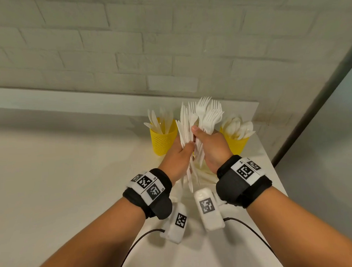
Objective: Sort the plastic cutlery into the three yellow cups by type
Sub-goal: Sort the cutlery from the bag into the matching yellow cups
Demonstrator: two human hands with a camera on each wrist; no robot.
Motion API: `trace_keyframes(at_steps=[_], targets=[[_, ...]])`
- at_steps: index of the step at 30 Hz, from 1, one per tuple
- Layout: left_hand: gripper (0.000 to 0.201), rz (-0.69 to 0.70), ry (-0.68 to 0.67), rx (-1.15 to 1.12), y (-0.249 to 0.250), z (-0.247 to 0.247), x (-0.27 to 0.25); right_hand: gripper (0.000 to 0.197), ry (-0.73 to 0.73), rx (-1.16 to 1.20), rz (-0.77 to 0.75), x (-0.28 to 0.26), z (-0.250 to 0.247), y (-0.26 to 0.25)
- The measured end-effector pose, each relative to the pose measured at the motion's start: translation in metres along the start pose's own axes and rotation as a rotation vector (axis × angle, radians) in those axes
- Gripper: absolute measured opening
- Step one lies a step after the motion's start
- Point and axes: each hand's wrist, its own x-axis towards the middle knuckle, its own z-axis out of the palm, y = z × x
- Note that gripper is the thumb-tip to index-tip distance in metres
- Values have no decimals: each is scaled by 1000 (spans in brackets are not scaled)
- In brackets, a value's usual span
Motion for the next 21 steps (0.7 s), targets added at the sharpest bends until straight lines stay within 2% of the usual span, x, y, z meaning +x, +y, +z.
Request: trace_keyframes(at_steps=[4, 8, 14, 21], targets=[[38, 61, 10, 34, 0, -5, 0, 22, -8, -17, 9, 1, -1, -1], [33, 9, 25, -20, 2, -10, 2, 25, 9, -61, -13, 1, 1, -3], [22, 22, -19, -25, 7, -14, -2, 5, -1, -177, -41, 2, 0, -10], [18, 4, 5, 48, 2, -24, 0, 21, -4, -267, -118, -3, -4, -12]])
